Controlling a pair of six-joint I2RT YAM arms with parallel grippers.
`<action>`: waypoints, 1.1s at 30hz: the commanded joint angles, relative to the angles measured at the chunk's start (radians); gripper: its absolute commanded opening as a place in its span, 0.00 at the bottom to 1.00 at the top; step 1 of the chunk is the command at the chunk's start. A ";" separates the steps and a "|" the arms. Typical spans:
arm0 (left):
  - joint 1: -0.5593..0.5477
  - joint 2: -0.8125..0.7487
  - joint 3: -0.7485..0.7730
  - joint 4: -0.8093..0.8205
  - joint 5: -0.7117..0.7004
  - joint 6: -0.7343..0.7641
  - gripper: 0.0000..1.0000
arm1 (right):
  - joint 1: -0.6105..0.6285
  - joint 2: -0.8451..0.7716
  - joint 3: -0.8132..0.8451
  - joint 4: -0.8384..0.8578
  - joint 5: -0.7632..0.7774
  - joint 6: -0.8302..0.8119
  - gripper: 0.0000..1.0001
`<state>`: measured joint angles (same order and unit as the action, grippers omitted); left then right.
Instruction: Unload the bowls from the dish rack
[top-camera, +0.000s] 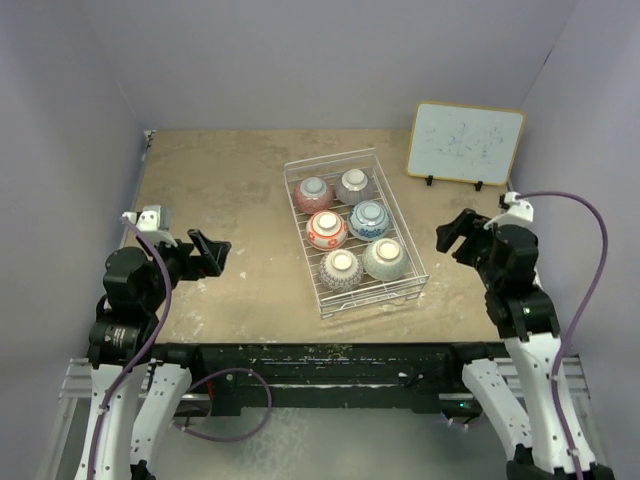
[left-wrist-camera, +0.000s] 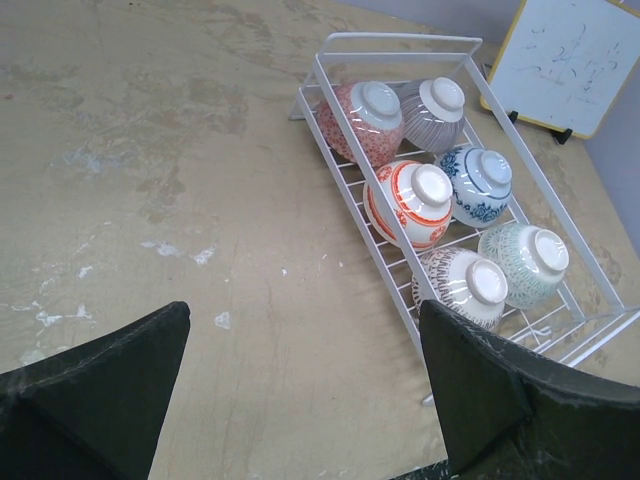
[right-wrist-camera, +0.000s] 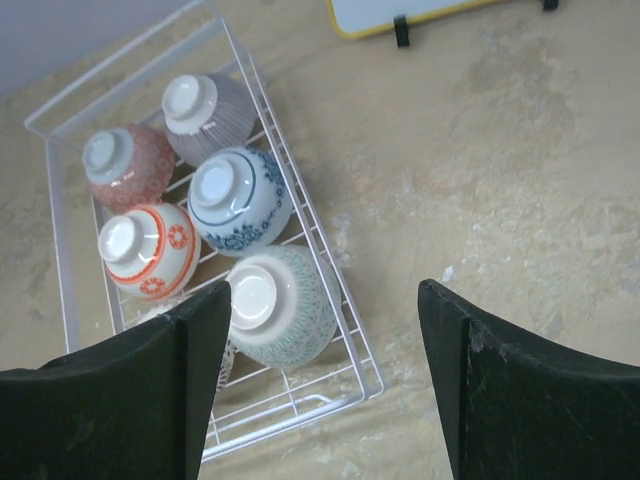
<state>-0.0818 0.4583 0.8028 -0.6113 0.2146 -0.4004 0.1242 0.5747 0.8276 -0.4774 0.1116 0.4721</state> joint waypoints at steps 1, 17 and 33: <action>-0.007 0.008 -0.002 0.024 -0.024 -0.007 0.99 | 0.005 0.148 0.063 0.001 -0.064 -0.019 0.77; -0.007 0.020 -0.001 0.010 -0.058 -0.020 0.99 | 0.005 0.454 0.051 0.169 -0.133 -0.021 0.69; -0.007 0.037 0.001 0.001 -0.061 -0.024 0.99 | 0.067 0.788 0.129 0.276 -0.120 -0.111 0.51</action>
<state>-0.0818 0.4934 0.8028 -0.6247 0.1600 -0.4091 0.1619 1.3216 0.8948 -0.2451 -0.0471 0.4091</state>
